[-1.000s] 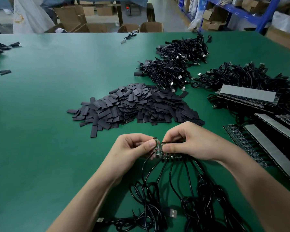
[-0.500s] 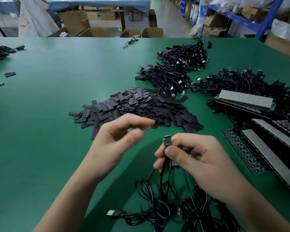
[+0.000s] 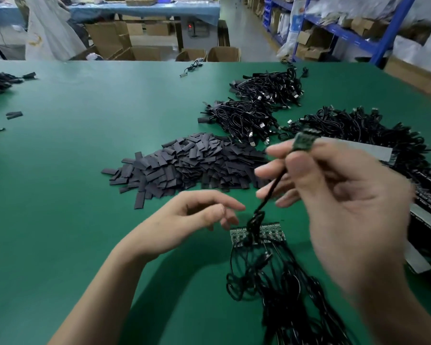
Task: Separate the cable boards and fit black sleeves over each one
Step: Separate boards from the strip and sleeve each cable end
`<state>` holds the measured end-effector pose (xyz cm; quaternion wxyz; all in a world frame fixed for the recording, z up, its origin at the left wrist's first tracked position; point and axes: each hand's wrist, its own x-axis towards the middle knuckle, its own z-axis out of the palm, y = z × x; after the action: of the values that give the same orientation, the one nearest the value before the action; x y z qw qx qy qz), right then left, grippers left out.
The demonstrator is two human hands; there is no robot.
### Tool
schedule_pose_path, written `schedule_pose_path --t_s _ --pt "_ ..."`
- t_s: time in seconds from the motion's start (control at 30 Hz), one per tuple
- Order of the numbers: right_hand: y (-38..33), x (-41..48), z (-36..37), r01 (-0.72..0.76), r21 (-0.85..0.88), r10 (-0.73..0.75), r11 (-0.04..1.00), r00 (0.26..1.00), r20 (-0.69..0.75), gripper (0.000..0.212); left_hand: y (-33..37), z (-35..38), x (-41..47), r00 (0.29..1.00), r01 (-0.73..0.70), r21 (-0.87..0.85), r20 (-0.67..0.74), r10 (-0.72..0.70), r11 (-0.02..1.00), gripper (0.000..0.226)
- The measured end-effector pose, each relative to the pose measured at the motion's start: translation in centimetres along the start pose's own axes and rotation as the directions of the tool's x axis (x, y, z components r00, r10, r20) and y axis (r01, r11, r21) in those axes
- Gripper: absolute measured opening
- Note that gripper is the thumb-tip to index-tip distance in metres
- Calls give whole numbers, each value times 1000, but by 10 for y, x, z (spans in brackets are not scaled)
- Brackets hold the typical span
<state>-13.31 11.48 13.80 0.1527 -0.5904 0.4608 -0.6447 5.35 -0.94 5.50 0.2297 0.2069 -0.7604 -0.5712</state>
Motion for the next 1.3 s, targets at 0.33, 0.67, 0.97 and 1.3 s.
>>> schedule_pose_path --t_s 0.33,0.67,0.97,1.3 --pt "0 40 -34 -69 33 67 997 997 46 29 -21 -11 21 854 330 476 -519 -43 816 16" --pt "73 5 -2 -308 -549 550 777 757 354 35 -46 -44 70 694 509 628 -704 151 589 35" --pt "107 -23 20 -413 -398 531 819 808 254 31 -55 -73 106 713 594 614 -701 14 520 42" --pt "110 -27 16 -413 -309 493 857 831 258 28 -62 -78 105 637 591 426 -767 -72 685 30"
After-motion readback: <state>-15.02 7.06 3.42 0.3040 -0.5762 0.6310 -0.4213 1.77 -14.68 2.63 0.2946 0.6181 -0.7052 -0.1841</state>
